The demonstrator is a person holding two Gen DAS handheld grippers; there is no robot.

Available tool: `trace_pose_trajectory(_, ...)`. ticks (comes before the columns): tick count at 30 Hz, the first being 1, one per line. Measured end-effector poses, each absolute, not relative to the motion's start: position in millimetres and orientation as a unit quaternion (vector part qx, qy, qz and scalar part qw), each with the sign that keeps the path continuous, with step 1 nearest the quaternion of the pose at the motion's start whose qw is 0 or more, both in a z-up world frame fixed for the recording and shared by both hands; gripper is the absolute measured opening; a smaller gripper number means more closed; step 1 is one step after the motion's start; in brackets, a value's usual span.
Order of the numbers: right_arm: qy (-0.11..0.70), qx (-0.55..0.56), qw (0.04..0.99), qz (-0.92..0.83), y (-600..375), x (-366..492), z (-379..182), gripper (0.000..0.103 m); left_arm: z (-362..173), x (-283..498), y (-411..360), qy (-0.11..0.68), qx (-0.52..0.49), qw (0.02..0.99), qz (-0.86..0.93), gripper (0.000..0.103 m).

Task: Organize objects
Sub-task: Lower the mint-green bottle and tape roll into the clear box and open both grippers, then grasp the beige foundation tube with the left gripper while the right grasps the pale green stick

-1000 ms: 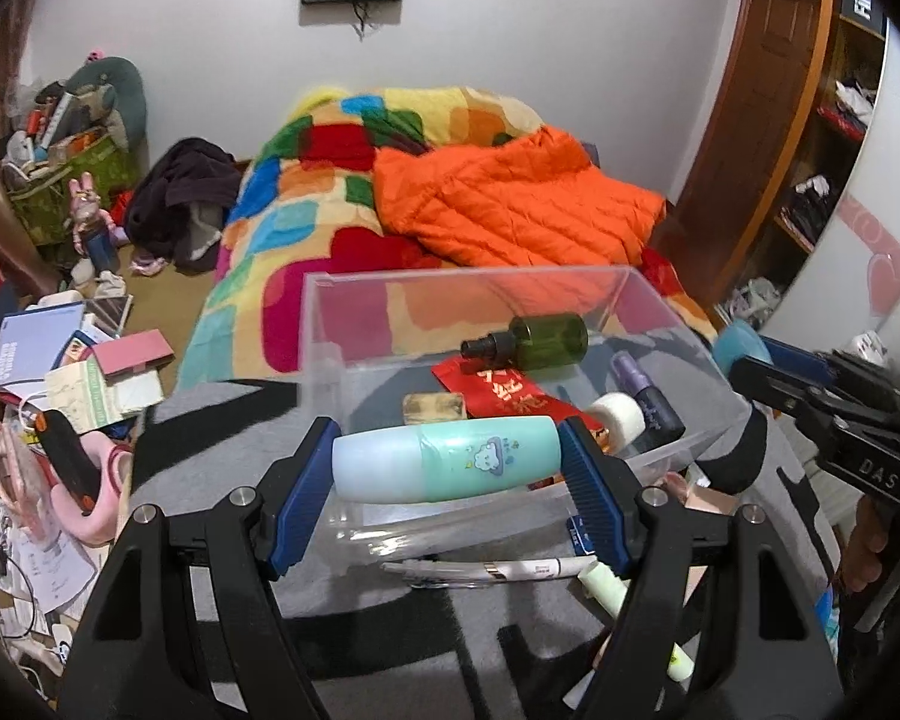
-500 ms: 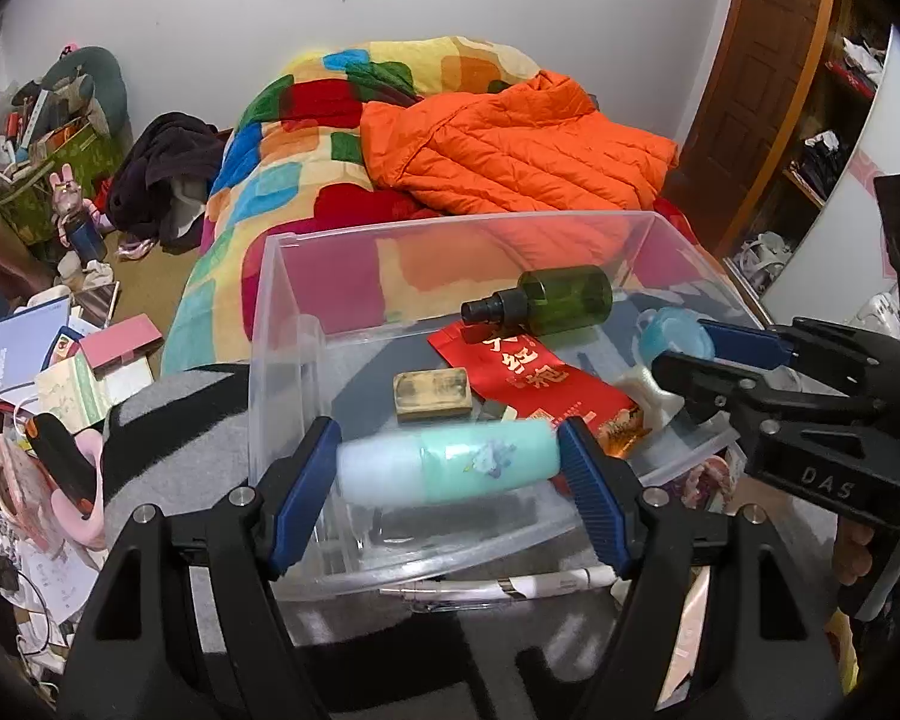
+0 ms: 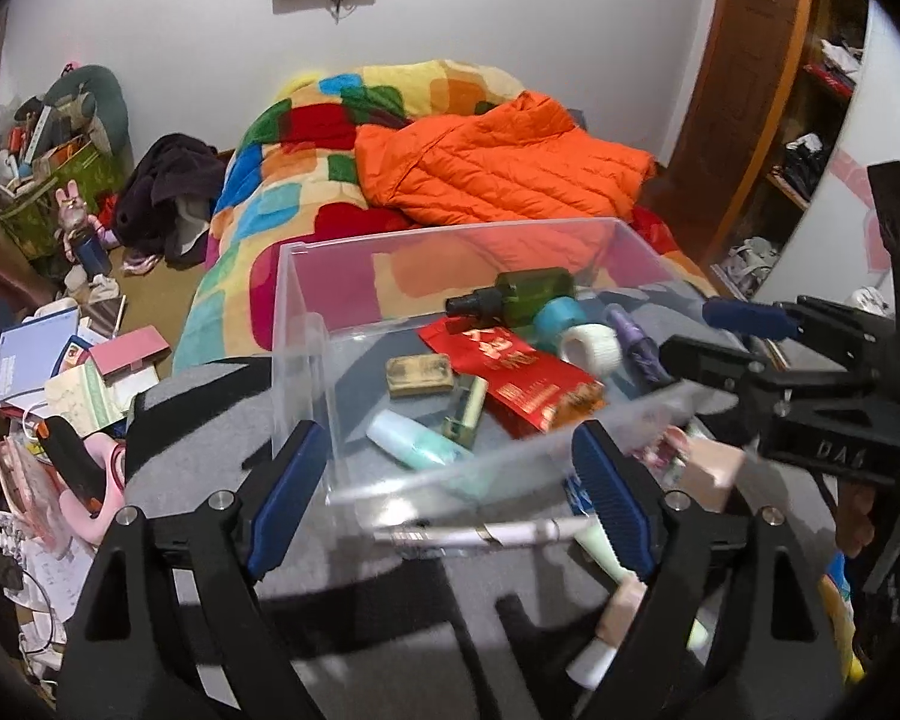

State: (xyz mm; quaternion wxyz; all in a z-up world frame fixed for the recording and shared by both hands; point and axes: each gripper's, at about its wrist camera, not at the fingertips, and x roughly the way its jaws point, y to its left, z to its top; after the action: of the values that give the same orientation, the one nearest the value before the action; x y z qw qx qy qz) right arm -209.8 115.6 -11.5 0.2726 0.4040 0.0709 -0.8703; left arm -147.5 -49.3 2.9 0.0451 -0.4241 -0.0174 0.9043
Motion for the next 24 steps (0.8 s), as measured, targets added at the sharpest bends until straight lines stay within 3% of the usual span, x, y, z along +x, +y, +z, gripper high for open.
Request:
trace_pose_trajectory(8,0.076,0.377,0.263,-0.885,141,-169,4,0.06,-4,-110,-31,-0.021,-0.43,0.072,0.9,0.088)
trace_pose_trajectory(17,0.059,0.402,0.263,-0.875,163,-137,-12,0.061,-52,-88,4,-0.015,-0.473,0.106,0.874,0.087)
trace_pose_trajectory(24,0.052,0.43,0.275,-0.858,166,-116,-33,0.061,-67,-83,5,-0.044,-0.471,0.104,0.875,0.048)
